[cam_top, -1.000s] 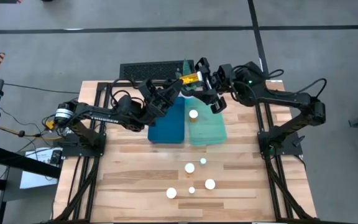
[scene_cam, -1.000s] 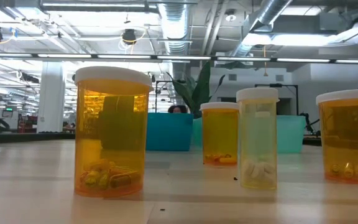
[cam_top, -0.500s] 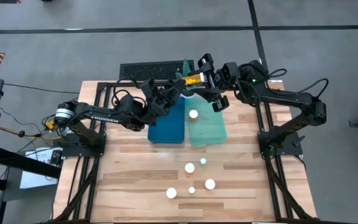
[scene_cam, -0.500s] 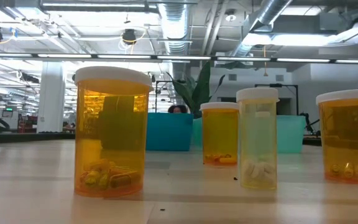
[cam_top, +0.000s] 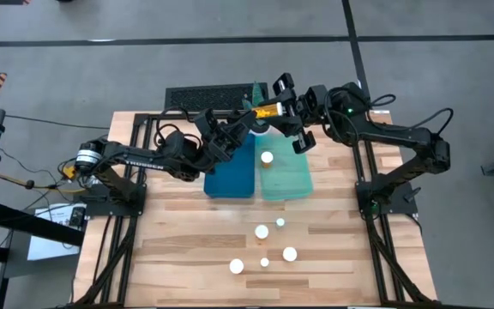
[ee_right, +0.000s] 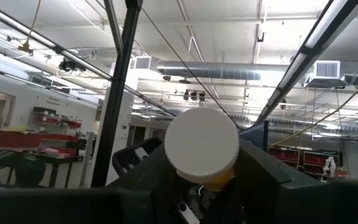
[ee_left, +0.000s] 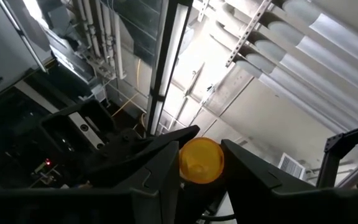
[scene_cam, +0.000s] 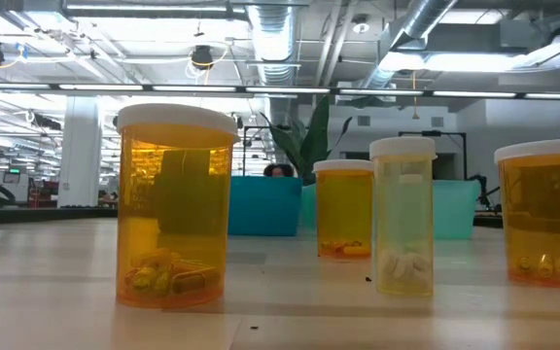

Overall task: Pick and place medicine bottles into bin by pill shape (circle, oval)
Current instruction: Put the small orange tablet bottle into the blue bin

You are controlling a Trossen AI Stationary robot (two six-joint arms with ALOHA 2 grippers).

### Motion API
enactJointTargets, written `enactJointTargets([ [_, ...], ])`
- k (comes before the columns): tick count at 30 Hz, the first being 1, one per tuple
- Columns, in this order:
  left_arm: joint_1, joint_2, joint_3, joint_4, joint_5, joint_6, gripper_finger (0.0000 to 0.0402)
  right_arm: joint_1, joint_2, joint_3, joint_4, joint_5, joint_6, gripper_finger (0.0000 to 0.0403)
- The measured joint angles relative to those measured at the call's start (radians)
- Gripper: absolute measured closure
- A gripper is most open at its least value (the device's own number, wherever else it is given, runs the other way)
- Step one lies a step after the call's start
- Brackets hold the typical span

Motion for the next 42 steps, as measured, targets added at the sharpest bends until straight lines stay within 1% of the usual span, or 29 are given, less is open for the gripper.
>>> enactJointTargets([
  [7,0.0,0.0,0.0,-0.002,0.0,0.001,0.0298,0.0,0.0,0.0,0.0,-0.013,0.005,0.0259],
  [14,0.0,0.0,0.0,-0.006,0.0,0.013,0.0295,0.0,0.0,0.0,0.0,-0.018,0.008,0.0266],
  [17,0.0,0.0,0.0,-0.007,0.011,0.025,0.0279,0.0,0.0,0.0,0.0,-0.023,0.011,0.0266],
  [23,0.001,0.001,0.0,-0.033,0.022,0.007,0.0217,0.0,0.0,0.0,0.001,-0.033,0.011,0.0271],
  [27,0.0,0.001,0.0,-0.032,0.023,0.0,0.0189,0.0,0.0,0.0,0.001,-0.035,0.021,0.0277],
  [30,0.0,-0.001,0.0,-0.043,0.031,-0.018,0.0181,0.0,0.0,0.0,0.001,-0.039,0.035,0.028],
  [37,0.0,-0.001,0.0,-0.054,0.051,-0.054,0.018,-0.002,-0.006,0.0,-0.005,-0.061,0.037,0.0284],
  [42,-0.001,-0.001,0.0,-0.055,0.125,-0.097,0.018,-0.03,-0.029,0.0,-0.016,-0.08,0.06,0.0284],
])
